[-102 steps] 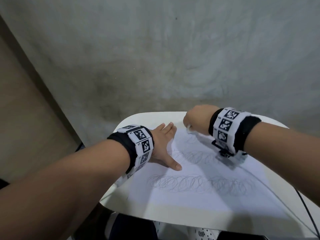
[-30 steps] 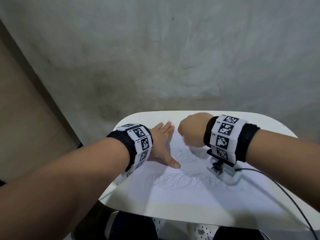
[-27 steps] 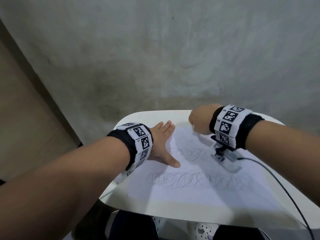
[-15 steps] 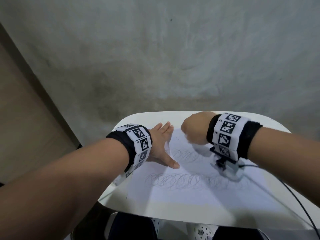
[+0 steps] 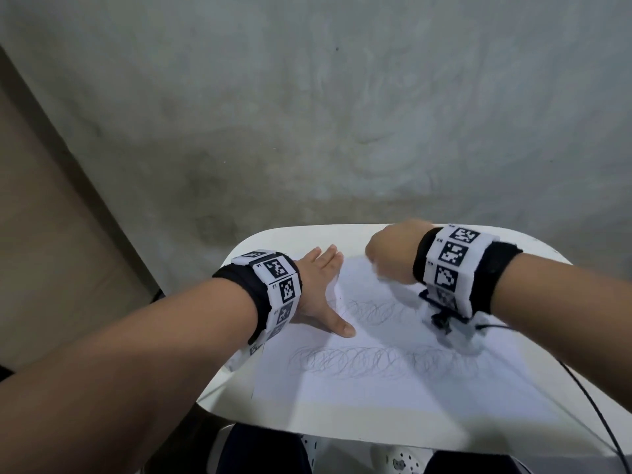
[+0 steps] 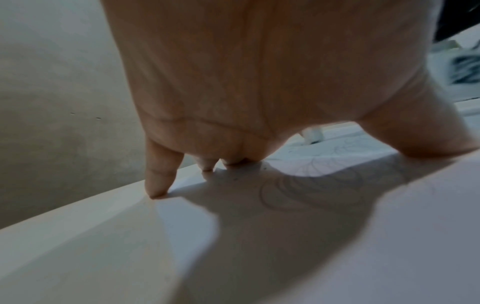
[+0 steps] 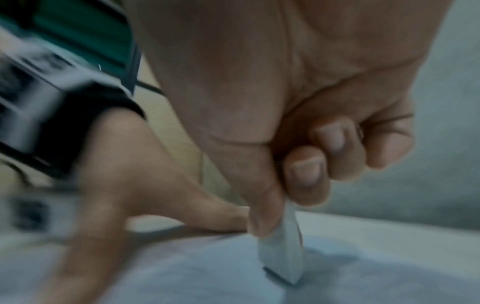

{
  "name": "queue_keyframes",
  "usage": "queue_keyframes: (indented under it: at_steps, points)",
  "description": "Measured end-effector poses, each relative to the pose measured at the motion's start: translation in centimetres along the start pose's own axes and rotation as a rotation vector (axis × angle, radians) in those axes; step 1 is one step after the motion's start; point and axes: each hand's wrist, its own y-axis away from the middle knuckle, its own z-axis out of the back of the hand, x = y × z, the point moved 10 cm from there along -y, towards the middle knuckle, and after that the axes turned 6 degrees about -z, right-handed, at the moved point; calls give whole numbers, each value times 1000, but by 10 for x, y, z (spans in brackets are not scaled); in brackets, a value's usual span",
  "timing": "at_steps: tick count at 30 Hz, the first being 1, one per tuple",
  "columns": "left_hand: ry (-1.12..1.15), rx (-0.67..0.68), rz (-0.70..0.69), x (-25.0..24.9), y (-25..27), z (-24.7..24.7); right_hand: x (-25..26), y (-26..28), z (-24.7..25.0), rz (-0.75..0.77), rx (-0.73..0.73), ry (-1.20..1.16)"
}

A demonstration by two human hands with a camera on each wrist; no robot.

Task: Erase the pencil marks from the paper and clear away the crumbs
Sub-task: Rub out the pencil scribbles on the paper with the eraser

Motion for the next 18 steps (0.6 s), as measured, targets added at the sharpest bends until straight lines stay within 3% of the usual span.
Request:
queue_keyframes:
  at_steps: [2,6,10,13,18]
  points:
    - [-1,-4,-9,0,-1,0,12,-1,-3,46,29,-42]
    - [10,-7,10,2,-1,-1,-18,-10,5,-66,-54,4]
    - [2,-14,-5,-2,2,1,7,-10,0,27,13,-20]
    - [17,-3,12,2,0,-1,-13,-11,7,-56,-18,10]
    - [-1,0,0,-2,2,1,18,-7,3,48,6,5]
